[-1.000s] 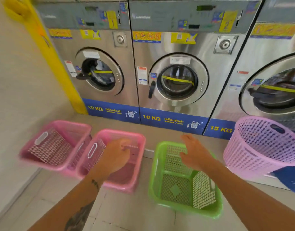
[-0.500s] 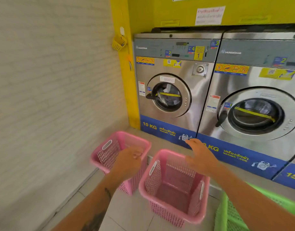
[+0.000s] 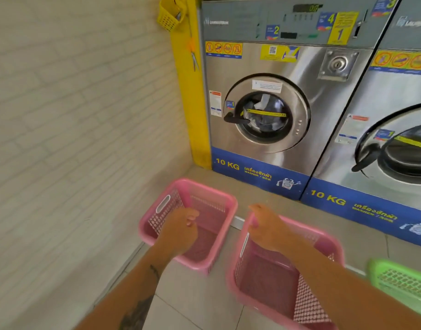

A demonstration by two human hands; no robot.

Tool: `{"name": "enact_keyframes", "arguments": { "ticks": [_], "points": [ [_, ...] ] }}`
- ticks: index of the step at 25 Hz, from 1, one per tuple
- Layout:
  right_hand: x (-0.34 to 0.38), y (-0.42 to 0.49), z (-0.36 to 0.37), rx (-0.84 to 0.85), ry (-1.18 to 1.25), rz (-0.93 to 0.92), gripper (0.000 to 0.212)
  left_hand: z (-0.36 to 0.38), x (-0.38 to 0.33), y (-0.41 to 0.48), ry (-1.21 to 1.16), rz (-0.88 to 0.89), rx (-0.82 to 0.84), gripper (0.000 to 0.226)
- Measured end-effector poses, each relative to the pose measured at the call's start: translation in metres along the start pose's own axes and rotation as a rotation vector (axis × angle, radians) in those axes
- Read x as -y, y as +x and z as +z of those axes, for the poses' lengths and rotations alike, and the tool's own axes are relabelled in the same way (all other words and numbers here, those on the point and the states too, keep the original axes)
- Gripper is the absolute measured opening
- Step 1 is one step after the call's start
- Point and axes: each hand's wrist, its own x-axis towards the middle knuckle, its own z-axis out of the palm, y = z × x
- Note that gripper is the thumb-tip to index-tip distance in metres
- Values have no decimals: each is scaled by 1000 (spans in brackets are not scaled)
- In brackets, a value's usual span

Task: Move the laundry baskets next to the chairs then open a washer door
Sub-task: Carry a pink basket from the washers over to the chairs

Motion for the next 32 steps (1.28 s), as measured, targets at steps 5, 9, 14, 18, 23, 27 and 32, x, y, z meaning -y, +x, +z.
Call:
{"name": "enact_keyframes", "arguments": {
  "ticks": [5,9,14,18,23,27,32],
  "points": [
    [5,63,37,81,-14,117,50,1,49,73,29,-86,34,39],
    [9,130,87,76,-33,183,48,8,101,150,120,-19,38,50],
    [1,212,180,29,17,361,49,39,204,265,212,42,116,70],
    [-34,260,254,-58,-7,521,66,72,283,339,347,76,96,81],
    [-52,275,302,-124,-22,584,81,85,347,355,477,119,148,89],
    [-48,279,311,-212,5,621,95,81,361,362,458,146,159,97],
    [-55,280,314,-174,-33,626,107,74,369,372,483,174,190,97]
  ]
}}
